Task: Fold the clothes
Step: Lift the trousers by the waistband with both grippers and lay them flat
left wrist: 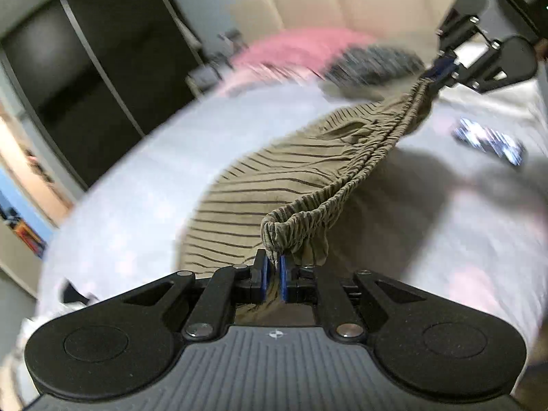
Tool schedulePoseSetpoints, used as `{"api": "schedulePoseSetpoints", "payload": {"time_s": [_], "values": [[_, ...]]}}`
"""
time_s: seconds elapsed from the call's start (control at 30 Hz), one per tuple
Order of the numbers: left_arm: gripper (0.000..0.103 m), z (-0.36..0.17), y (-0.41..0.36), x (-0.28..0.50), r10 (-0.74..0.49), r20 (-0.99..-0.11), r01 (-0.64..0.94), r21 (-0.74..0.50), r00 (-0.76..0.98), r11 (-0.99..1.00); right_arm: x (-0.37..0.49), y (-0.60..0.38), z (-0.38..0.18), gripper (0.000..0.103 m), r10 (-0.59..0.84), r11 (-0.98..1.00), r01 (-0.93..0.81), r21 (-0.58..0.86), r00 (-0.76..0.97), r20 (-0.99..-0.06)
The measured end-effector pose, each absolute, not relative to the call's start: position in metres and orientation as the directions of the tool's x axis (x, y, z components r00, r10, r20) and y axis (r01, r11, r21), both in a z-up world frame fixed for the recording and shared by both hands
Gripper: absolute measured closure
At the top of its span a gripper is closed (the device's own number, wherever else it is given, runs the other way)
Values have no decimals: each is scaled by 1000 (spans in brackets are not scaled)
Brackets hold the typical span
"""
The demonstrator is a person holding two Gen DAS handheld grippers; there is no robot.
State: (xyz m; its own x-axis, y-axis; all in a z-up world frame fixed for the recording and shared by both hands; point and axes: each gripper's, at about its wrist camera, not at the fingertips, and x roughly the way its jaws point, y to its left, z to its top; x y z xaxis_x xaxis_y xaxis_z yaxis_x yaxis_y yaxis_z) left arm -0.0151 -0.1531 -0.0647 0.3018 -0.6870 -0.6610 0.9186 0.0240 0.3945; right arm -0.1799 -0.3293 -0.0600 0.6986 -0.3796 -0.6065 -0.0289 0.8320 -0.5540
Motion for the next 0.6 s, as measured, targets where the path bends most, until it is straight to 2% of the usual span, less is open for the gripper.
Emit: {"api": "schedulePoseSetpoints", "payload": {"time_s": [0.2,0.43,0.5,0.57,0.6], "values": [[98,-118,-133,-35,-599,-762,901,407,245,-149,-204,-303,-128,94,-294,851,-169,-497,631,-718],[94,-152,-130,-40,-535,-804,852,452,260,-265,-201,-279,-160,91,-310,788,-268,-555,606,-733],[86,-160,-129,-43,-517,-812,836,465,270,-293,-203,-279,-170,86,-318,763,-297,-574,600,-734],[75,-166,-127,-46,-492,-822,815,479,287,-325,-205,-280,-169,71,-320,751,-314,-581,596,-736],[71,-167,-126,-47,-489,-822,808,485,291,-334,-207,-279,-167,67,-324,743,-316,-590,602,-730]]}}
